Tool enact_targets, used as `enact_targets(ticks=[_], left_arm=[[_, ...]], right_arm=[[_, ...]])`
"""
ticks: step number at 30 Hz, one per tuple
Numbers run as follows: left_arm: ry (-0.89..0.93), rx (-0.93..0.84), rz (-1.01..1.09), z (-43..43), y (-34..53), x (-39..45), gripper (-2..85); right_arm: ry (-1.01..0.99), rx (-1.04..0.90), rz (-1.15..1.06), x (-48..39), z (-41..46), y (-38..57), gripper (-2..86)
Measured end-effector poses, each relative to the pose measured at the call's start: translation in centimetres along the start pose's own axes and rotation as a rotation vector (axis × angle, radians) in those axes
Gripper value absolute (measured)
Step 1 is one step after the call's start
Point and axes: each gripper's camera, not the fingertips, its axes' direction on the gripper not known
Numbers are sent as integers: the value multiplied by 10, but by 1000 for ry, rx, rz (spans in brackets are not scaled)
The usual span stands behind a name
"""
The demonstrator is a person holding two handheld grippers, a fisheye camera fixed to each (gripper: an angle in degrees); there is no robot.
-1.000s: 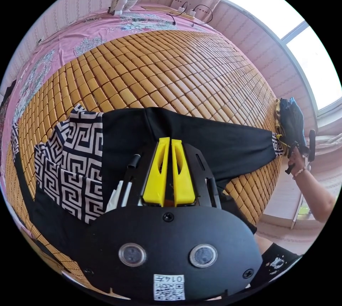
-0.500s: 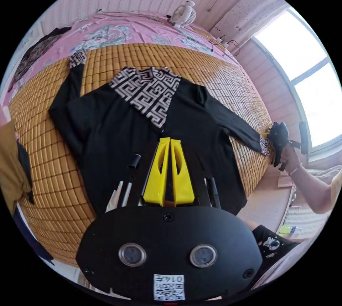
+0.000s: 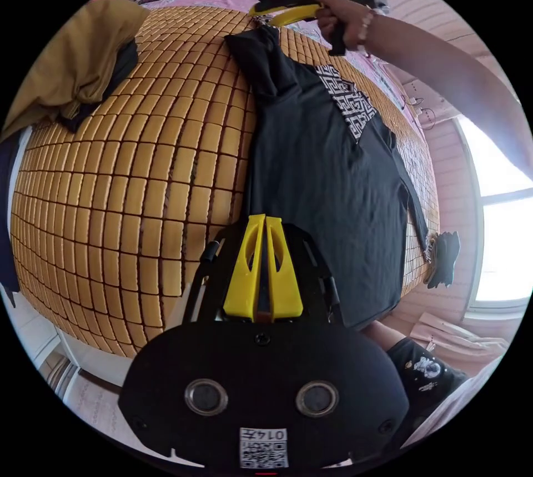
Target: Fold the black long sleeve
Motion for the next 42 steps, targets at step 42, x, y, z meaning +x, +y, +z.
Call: enact_targets(ticks=[42], left_arm=[[-96,159,-457,-200,213,-239,59]], right_arm=[[21,-338,-337,-134,17,-37,84]])
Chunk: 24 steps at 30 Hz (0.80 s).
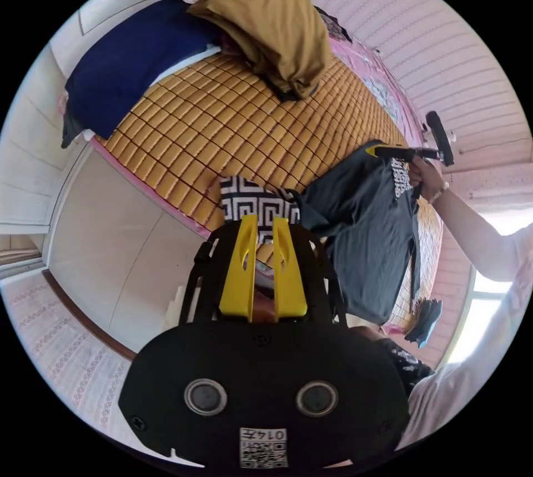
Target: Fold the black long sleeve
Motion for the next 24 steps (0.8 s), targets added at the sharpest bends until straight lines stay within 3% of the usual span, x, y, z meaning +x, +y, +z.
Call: enact_targets(ticks=[5,11,18,24], left_arm=[[-57,-131,-46,42,-8,-23,78],[-125,-118,-38,33,1,-32,-3],[-95,222,-48,-39,-30,-60,0],[-80,141,-151,-21,-51,-105,41]], right_arm=[[108,-27,48,-21,33,-15,69],[129,-55,37,-24,39,-16,-2],[19,173,131,-6,8,-26,-1],[-53,263,243,10,15,-29,41]])
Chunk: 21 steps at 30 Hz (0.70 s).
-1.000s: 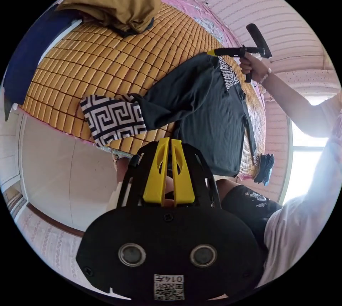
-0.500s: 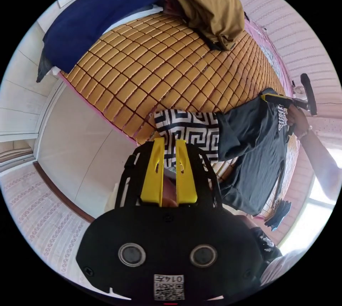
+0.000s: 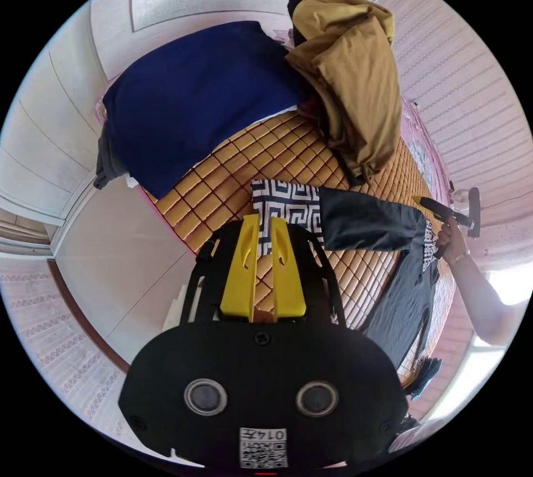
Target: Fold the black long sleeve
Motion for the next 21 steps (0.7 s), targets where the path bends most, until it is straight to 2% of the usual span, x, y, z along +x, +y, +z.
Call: enact_targets(ticks=[4,8,9,12,17,20,21], left_arm=[[11,20,-44,-1,3,-10,50],[31,-82,-37,24,4,-9,59],[8,-142,-23,36,4,-9,45],[20,-144,12,35,0,-14,4],[-22,-4,-8,16,-9,-22,-7],[-3,-97,-20,39,-11,-28,-5],[-2,-72,-19,38,-9,-30,-3]], right_arm=[[-2,-38,1,2,8,19,52],[-13,-87,-41,-7,15,59,52],[-9,-98,-50,-9,16,67,52],[18,-130,-52,-20,16,118,49],[14,-260,84,-28,10,239,42],[61,-332,196,-23,8,305,42],[66,-338,218,-22,7,317,42]])
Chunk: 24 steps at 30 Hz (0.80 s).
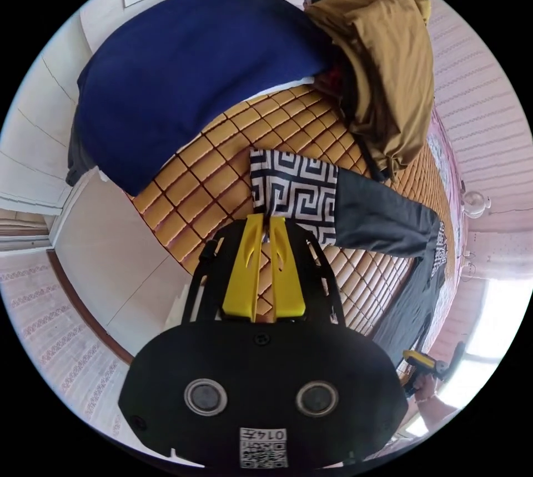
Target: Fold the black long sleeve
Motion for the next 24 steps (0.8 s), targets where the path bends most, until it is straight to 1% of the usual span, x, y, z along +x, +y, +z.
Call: enact_targets(ticks=[2,4,8,9,10,12,14,18,20,22,24], left_arm=[[21,29,-18,-9,5,-3,1],[29,70,6,-23,15,-1,2],[15,67,240,-44,50,41,-2],[59,44,312,-44,60,57,-3],[87,31,339,-43,64,64,-4],[226,8,443,-38,81,94,-8],[295,-14,496,-27,92,111,-9],[351,-96,607,3,122,129,-10],[358,-114,654,10,136,128,-10],[381,-90,679,9,149,120,-9],[412,-24,706,-1,163,105,-8]], right_arm=[[8,-5,67,15,10,39,45],[29,-7,109,27,18,65,50],[64,24,207,54,32,121,58],[71,27,224,57,34,128,60],[88,38,261,64,37,143,64],[102,66,316,72,41,164,69],[97,96,383,77,49,186,75],[62,131,411,68,67,206,80],[99,150,396,53,81,215,85],[151,143,392,43,93,222,92],[183,115,367,36,107,227,95]])
